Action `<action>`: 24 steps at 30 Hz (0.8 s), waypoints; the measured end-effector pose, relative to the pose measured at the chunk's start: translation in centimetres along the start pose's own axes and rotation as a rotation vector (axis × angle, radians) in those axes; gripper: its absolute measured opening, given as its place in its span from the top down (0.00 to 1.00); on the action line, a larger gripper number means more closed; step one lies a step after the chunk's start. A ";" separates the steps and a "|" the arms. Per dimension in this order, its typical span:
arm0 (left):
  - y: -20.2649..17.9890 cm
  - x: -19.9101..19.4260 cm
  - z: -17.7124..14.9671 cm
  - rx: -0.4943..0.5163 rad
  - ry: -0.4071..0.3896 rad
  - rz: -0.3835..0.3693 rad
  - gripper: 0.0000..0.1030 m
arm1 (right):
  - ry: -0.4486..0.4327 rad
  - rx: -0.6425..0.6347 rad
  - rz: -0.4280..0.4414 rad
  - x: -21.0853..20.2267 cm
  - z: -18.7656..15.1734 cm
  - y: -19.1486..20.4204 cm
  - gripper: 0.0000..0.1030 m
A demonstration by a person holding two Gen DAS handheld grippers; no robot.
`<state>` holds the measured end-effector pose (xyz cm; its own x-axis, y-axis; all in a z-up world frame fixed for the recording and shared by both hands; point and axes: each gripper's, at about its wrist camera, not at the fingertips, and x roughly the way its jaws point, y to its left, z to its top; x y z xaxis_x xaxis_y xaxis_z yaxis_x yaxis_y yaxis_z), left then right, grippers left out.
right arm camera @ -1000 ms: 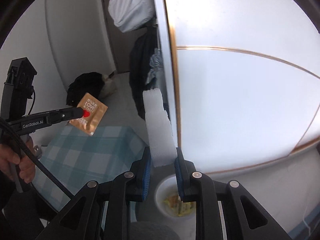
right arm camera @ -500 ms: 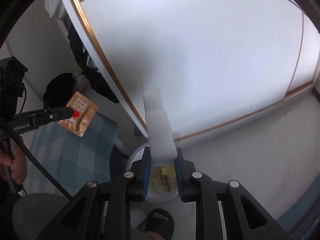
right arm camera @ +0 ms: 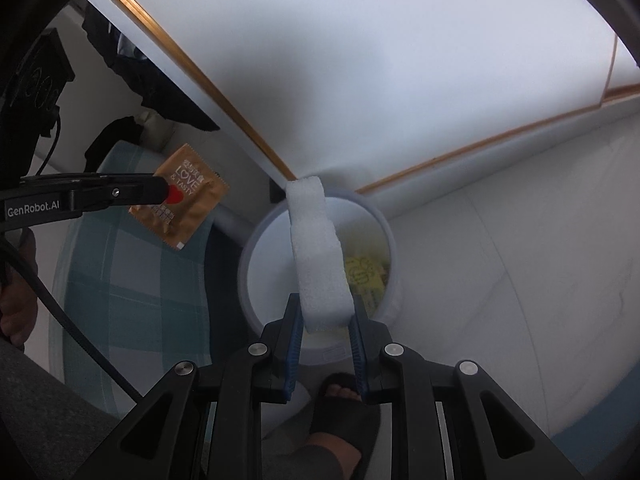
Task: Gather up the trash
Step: 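Open both tools to drop the packet and foam into the bin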
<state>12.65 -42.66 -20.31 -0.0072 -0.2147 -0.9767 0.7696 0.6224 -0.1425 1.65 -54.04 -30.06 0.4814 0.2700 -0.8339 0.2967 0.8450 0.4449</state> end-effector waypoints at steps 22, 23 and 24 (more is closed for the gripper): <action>2.5 6.6 2.1 -0.131 0.205 -0.028 0.93 | 0.127 0.058 0.065 6.6 0.8 0.1 0.71; 2.5 6.8 2.2 -0.140 0.211 -0.028 0.87 | 0.123 0.064 0.065 6.6 0.9 -0.1 0.68; 2.6 6.9 2.2 -0.148 0.218 -0.029 0.86 | 0.116 0.070 0.063 6.4 0.9 -0.3 0.66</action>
<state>16.00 -44.26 -27.09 -0.1779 -0.0764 -0.9811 0.6652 0.7253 -0.1771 5.41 -53.00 -35.24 0.4037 0.3767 -0.8337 0.3275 0.7914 0.5162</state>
